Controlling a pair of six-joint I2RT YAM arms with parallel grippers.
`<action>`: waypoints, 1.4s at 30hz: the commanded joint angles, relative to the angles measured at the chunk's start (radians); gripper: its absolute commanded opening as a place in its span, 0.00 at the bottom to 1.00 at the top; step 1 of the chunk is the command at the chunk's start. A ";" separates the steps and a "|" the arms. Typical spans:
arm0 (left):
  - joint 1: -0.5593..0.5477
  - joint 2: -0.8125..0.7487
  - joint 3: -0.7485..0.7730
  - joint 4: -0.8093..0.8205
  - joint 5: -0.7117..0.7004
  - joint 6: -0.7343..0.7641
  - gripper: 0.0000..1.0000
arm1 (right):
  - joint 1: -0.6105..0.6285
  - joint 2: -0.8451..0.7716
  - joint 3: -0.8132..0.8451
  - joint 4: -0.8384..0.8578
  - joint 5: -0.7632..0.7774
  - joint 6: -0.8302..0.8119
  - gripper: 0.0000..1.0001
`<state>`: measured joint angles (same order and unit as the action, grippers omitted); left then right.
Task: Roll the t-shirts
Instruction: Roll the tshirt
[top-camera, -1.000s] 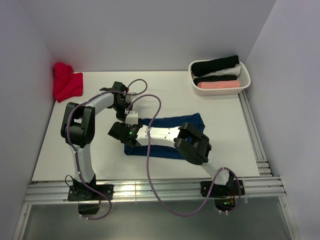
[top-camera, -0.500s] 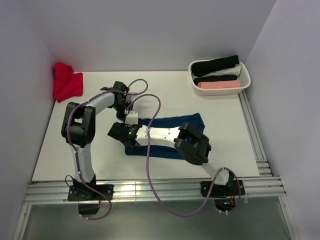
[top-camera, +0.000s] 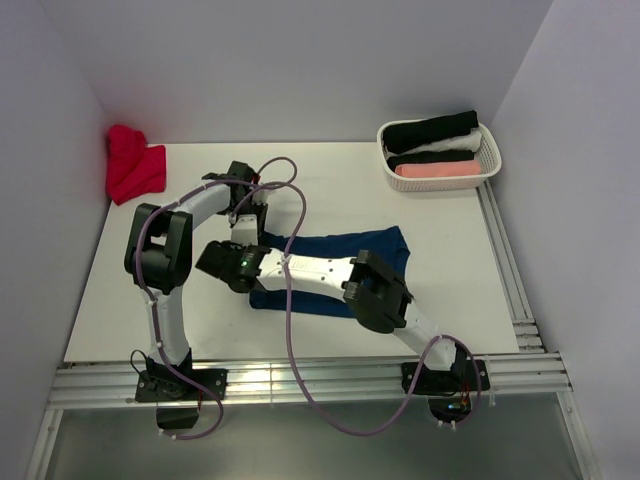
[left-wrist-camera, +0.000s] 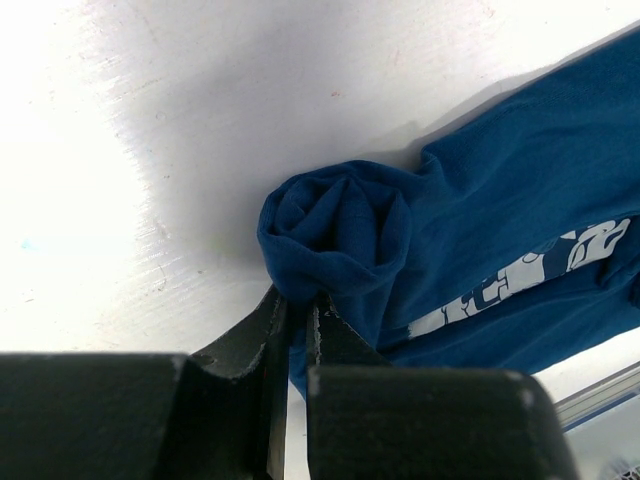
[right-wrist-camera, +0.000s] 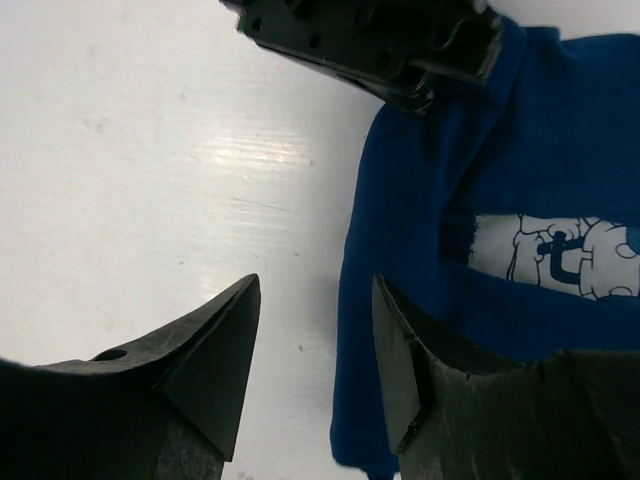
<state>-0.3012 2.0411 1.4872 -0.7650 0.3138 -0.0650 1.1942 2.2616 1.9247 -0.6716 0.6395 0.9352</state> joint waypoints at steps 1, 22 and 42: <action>-0.009 0.013 0.030 0.021 -0.027 0.002 0.06 | 0.001 0.053 0.048 -0.052 0.028 -0.013 0.56; -0.012 0.028 0.050 0.012 -0.031 0.007 0.18 | -0.002 0.105 0.033 -0.221 -0.058 0.086 0.56; 0.083 -0.001 0.251 -0.085 0.162 0.054 0.61 | -0.063 -0.186 -0.483 0.365 -0.279 0.148 0.27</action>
<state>-0.2581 2.0731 1.6875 -0.8181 0.3916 -0.0372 1.1534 2.1536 1.6028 -0.5415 0.5133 1.0431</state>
